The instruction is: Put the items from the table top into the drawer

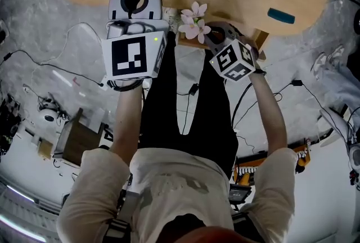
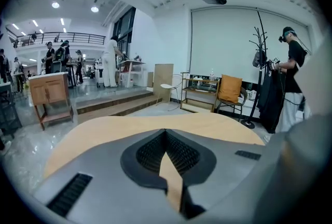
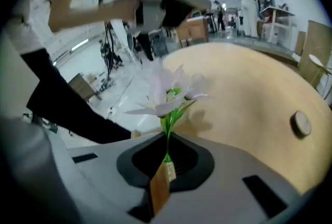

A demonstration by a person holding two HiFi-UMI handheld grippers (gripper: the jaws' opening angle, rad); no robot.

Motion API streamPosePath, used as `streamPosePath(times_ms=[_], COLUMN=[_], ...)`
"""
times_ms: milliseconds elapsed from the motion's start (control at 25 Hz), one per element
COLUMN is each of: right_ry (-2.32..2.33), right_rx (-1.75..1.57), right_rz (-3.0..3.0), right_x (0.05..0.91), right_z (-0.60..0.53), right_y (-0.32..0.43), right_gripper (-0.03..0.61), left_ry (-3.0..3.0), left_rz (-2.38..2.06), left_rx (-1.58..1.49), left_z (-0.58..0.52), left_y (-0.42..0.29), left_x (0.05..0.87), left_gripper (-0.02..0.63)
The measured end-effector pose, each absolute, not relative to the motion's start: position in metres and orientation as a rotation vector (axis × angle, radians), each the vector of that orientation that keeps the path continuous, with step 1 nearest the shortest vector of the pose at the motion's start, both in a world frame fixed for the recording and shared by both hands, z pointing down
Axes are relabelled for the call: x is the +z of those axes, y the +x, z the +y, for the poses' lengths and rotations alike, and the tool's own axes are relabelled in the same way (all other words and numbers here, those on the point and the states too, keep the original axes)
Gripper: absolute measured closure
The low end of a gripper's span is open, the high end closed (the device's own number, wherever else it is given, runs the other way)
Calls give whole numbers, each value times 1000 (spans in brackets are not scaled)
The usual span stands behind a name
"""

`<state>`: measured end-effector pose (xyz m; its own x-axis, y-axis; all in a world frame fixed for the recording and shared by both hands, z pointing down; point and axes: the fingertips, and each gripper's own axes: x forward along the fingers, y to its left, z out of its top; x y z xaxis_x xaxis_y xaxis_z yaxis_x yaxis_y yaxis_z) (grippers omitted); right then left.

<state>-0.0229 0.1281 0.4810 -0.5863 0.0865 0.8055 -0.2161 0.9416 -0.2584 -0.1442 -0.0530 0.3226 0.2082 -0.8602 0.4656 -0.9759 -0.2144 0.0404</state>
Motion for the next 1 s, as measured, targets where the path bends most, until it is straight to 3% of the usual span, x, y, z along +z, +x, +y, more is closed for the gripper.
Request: streamPosePath(times_ms=[280,640,1000], right_ry=[-159,-149,-104], right_rx=[316,308,391], right_rz=[-1754,-1752,-1790], right_x=[605,623,606], right_z=[202,204,191], right_y=[37,28,31], right_gripper=[557,554,390], left_ry=[2156,2181,2176], left_rz=[-1729,-1681,-1691], left_rx=[540,544,530], left_z=[-51,-52,-51], left_y=[-155,-136,-129], left_x=[330,331,321], left_gripper=[607,607,607])
